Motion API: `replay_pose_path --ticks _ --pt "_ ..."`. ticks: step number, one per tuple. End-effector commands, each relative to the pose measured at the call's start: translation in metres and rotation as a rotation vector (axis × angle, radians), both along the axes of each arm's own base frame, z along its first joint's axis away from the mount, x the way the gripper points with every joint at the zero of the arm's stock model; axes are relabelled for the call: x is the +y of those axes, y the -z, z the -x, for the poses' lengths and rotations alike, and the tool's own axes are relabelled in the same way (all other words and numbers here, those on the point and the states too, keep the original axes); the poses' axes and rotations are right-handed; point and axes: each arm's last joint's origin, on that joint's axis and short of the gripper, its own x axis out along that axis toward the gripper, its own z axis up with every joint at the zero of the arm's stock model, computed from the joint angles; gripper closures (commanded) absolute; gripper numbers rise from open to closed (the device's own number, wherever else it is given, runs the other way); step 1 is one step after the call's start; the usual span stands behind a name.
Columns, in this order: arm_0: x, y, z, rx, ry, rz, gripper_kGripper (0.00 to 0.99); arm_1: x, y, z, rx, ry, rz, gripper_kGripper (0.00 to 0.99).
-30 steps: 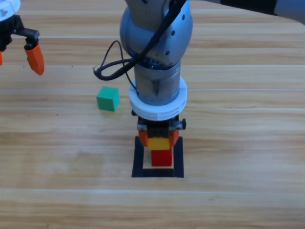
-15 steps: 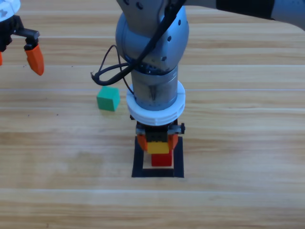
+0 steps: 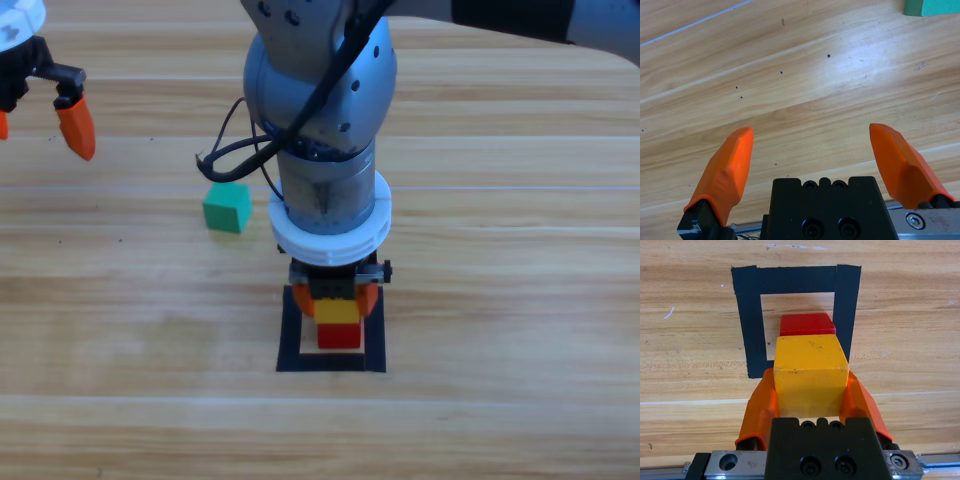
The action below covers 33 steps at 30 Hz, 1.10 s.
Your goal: Stack the blocks in the rectangular block: red at the bottom, yellow in the middle, green on top
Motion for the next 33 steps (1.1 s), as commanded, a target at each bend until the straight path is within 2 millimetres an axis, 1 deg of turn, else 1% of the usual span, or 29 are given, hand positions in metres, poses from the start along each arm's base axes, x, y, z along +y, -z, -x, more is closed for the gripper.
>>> replay_pose_path --ticks 1,6,7,9,10,11,12,14,17,20,23,25,27,28,30,31,33 --pt "0.008 0.012 -0.004 0.031 -0.031 0.001 0.0 0.005 0.015 0.012 0.008 -0.019 0.06 0.99" --pt "0.008 0.015 -0.006 0.034 -0.031 0.0 0.0 0.004 0.016 0.011 0.008 -0.017 0.062 0.99" --pt "0.008 0.015 -0.006 0.032 -0.031 0.0 0.0 0.004 0.017 0.01 0.009 -0.016 0.063 0.926" --pt "0.008 0.016 -0.006 0.035 -0.031 0.0 0.0 0.003 0.02 0.006 0.016 -0.011 0.067 0.76" --pt "0.008 0.017 -0.007 0.037 -0.031 -0.001 0.0 0.001 0.023 0.004 0.021 -0.005 0.073 0.567" --pt "0.008 0.017 -0.007 0.037 -0.031 -0.001 0.0 0.001 0.024 0.002 0.021 -0.003 0.075 0.059" --pt "0.008 0.017 -0.007 0.037 -0.031 -0.001 0.0 0.0 0.024 0.001 0.021 0.0 0.075 0.0" --pt "0.008 0.017 -0.007 0.038 -0.031 -0.001 0.0 0.0 0.022 0.0 0.017 -0.007 0.071 0.0" --pt "0.008 0.018 -0.006 0.039 -0.031 -0.003 0.0 0.0 0.006 -0.001 -0.01 -0.015 0.032 0.0" --pt "0.008 0.018 -0.006 0.041 -0.033 -0.003 0.0 -0.005 -0.026 0.0 -0.068 -0.024 -0.019 0.0" --pt "0.008 0.017 -0.006 0.035 -0.038 -0.001 0.0 -0.018 -0.082 0.007 -0.175 -0.073 -0.093 0.0" --pt "0.007 0.016 -0.008 0.018 -0.04 0.006 0.0 -0.029 -0.12 0.018 -0.258 -0.101 -0.132 0.0" --pt "0.006 0.016 -0.016 0.004 -0.044 0.015 0.0 -0.042 -0.156 0.031 -0.356 -0.115 -0.157 0.0" --pt "0.004 0.019 -0.024 0.001 -0.043 0.024 0.0 -0.05 -0.172 0.035 -0.392 -0.162 -0.169 0.0" --pt "0.0 0.029 -0.038 0.009 -0.053 0.03 0.0 -0.055 -0.182 0.037 -0.414 -0.255 -0.165 0.001" --pt "-0.003 0.034 -0.042 0.014 -0.061 0.035 0.0 -0.057 -0.182 0.037 -0.417 -0.295 -0.15 0.001" --pt "-0.015 0.045 -0.049 0.028 -0.074 0.028 0.0 -0.065 -0.178 0.029 -0.407 -0.359 -0.101 0.001"
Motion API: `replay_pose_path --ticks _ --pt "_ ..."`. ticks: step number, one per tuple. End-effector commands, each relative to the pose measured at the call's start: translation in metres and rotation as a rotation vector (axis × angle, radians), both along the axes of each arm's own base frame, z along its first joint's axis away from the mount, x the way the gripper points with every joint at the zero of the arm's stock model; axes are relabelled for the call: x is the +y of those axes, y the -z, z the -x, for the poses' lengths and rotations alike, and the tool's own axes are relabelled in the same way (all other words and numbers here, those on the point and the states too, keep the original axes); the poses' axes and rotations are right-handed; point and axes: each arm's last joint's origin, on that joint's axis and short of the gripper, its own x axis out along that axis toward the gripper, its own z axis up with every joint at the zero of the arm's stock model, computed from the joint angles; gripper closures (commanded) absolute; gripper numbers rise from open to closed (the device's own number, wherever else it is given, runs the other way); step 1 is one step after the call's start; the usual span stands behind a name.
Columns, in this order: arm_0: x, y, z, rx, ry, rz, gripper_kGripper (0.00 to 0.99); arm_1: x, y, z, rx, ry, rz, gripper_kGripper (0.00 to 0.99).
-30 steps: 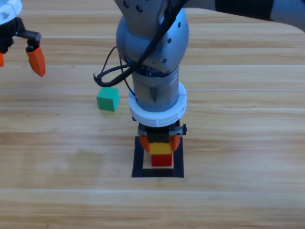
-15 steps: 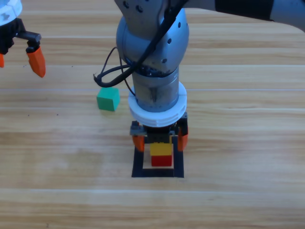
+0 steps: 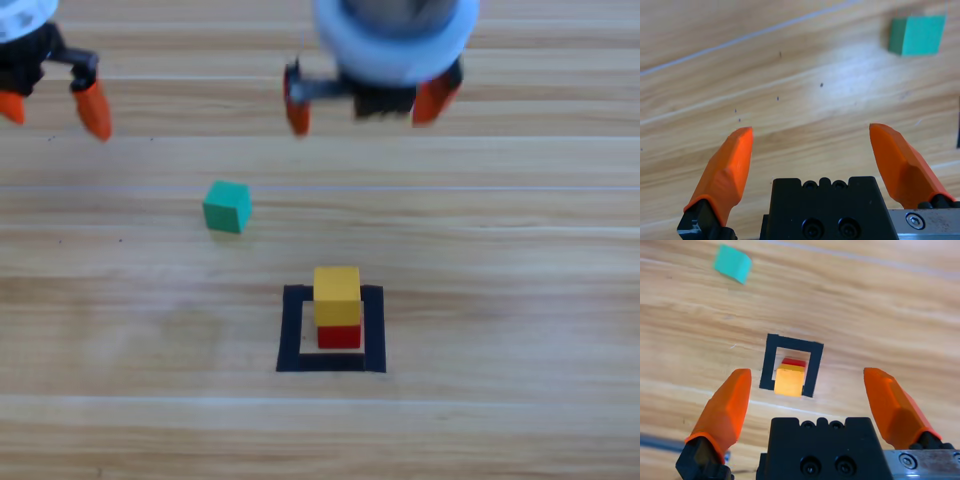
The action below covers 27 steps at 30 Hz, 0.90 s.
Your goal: Stack the blocks in the rectangular block: red at the bottom, yellow in the middle, green on top
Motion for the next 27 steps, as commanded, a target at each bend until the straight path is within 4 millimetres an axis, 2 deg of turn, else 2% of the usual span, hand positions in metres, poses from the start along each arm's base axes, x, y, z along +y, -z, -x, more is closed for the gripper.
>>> replay_pose_path --ticks 1,3,4,5,6,8,10,14,16,18,21,27 --pt "-0.019 0.055 -0.036 0.089 -0.059 -0.003 0.0 -0.024 -0.026 0.009 -0.048 -0.142 0.05 0.001" --pt "-0.044 0.067 -0.037 0.105 -0.044 -0.008 0.0 -0.048 -0.021 0.004 -0.065 -0.19 0.065 0.001" --pt "-0.055 0.071 -0.036 0.111 -0.039 -0.009 0.0 -0.067 -0.019 0.006 -0.081 -0.23 0.025 0.001" --pt "-0.065 0.076 -0.035 0.12 -0.033 -0.012 0.0 -0.096 -0.013 0.011 -0.105 -0.285 -0.069 0.001" --pt "-0.074 0.08 -0.033 0.129 -0.025 -0.014 0.0 -0.128 -0.006 0.017 -0.149 -0.344 -0.185 0.001" --pt "-0.093 0.086 -0.029 0.13 -0.008 -0.011 0.001 -0.172 0.004 0.037 -0.275 -0.462 -0.293 0.001" --pt "-0.109 0.085 -0.024 0.121 0.001 -0.005 0.005 -0.191 0.012 0.054 -0.311 -0.555 -0.214 0.0" --pt "-0.127 0.081 -0.019 0.104 0.007 0.012 0.016 -0.209 0.03 0.067 -0.358 -0.638 -0.098 0.0" --pt "-0.132 0.079 -0.017 0.098 0.01 0.021 0.016 -0.214 0.025 0.071 -0.372 -0.697 -0.061 0.0" --pt "-0.137 0.079 -0.015 0.096 0.009 0.019 0.016 -0.218 0.021 0.081 -0.357 -0.777 -0.109 0.0" --pt "-0.144 0.085 -0.016 0.098 0.001 0.008 0.014 -0.214 0.026 0.083 -0.309 -0.865 -0.15 0.0" --pt "-0.147 0.101 -0.025 0.097 -0.013 -0.019 0.021 -0.212 0.026 0.085 -0.287 -0.884 -0.186 0.001"
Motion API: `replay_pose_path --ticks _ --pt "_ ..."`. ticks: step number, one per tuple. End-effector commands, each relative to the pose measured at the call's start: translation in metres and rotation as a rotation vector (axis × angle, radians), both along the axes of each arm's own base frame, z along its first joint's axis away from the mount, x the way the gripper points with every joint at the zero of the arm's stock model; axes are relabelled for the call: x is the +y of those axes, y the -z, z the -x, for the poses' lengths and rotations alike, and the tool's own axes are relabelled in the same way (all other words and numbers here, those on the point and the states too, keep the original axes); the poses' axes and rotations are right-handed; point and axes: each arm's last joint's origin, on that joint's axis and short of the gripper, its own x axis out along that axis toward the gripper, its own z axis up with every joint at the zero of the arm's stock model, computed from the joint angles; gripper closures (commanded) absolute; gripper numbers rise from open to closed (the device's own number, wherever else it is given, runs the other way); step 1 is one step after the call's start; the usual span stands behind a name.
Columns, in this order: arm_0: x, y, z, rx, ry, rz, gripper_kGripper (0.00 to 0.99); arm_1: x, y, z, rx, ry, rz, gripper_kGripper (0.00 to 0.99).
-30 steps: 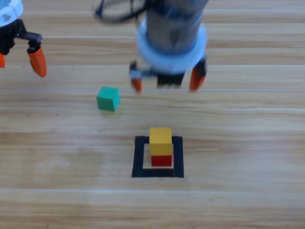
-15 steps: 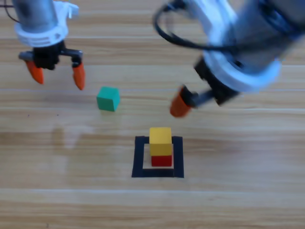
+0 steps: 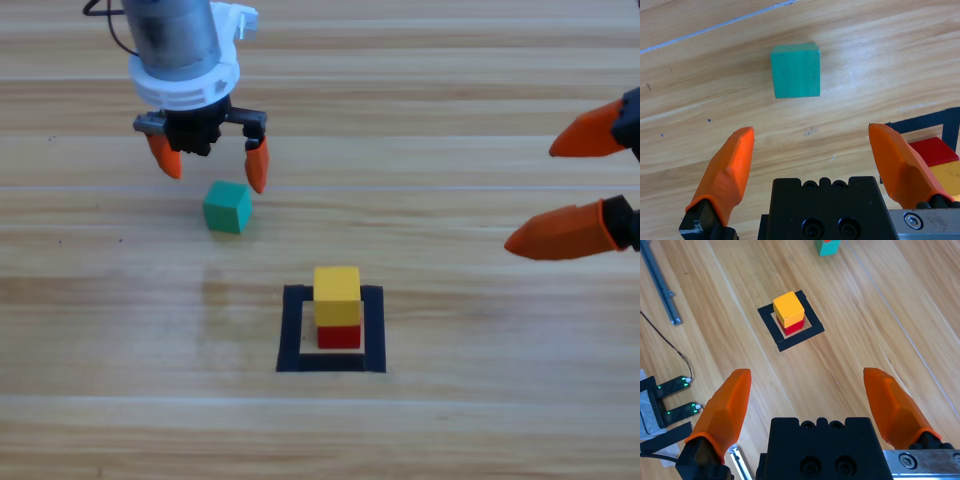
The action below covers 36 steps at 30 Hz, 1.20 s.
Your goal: Stack the blocks in the rectangular block: red at the bottom, yellow in the middle, green on top
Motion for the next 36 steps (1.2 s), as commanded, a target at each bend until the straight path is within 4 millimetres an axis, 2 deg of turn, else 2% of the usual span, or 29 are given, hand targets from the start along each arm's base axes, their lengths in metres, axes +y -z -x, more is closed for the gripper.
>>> replay_pose_path --ticks 1,5,13,21,36 --pt "-0.013 0.041 -0.012 0.044 0.007 -0.053 0.021 -0.005 0.005 0.0 0.046 0.0 -0.001 0.001" --pt "-0.011 0.05 -0.019 0.043 0.009 -0.064 0.03 -0.004 0.008 -0.002 0.054 0.008 0.011 0.001" --pt "-0.011 0.056 -0.023 0.024 0.006 -0.079 0.03 -0.002 0.01 -0.003 0.059 0.011 0.021 0.001" --pt "-0.013 0.073 -0.028 0.023 0.003 -0.096 0.034 -0.005 0.009 -0.004 0.056 0.017 0.021 0.001" --pt "-0.015 0.094 -0.029 0.028 -0.006 -0.102 0.085 -0.005 0.009 -0.004 0.057 0.017 0.022 0.001"
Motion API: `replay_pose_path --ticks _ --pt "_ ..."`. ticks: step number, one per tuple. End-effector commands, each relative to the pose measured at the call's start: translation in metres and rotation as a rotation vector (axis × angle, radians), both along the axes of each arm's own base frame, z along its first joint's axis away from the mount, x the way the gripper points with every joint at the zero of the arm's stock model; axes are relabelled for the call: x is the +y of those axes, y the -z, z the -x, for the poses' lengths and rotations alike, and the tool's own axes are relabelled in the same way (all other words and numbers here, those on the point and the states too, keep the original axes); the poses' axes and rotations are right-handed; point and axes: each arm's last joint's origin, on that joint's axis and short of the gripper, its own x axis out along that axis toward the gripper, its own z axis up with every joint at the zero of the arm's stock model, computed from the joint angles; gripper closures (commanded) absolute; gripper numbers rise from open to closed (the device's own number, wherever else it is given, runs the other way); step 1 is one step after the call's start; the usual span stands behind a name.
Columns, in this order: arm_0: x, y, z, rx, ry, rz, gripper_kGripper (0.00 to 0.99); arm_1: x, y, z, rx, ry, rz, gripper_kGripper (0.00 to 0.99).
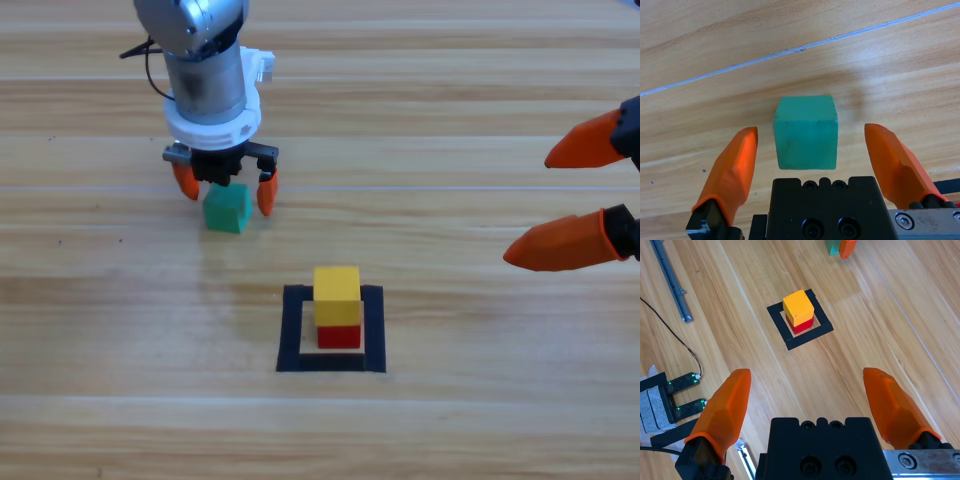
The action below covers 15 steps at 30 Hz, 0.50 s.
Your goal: Stack the blocks in the rectangular block: red at the bottom, yellow in the middle, green on top
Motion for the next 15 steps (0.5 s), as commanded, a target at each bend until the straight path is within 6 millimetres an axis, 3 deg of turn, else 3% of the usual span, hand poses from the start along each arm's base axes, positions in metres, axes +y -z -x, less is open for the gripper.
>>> replay_pose_path --ticks 1,5,9,14,15 --pt "-0.0034 0.0347 -0.0016 0.049 0.0 -0.042 0.086 -0.0046 0.0086 -0.005 0.037 0.028 0.027 0.001" --pt "-0.0027 0.0377 -0.002 0.055 0.001 -0.045 0.172 -0.0053 0.0086 -0.0059 0.035 0.031 0.028 0.001" --pt "-0.0013 0.0439 -0.0011 0.07 0.003 -0.054 0.34 -0.005 0.0089 -0.006 0.037 0.03 0.028 0.001" --pt "0.0028 0.0413 0.0021 0.07 0.002 -0.066 0.86 -0.0033 0.0116 -0.0077 0.043 0.031 0.037 0.001" --pt "0.0057 0.0407 0.0023 0.072 -0.001 -0.07 0.909 -0.0031 0.0116 -0.0075 0.043 0.029 0.037 0.001"
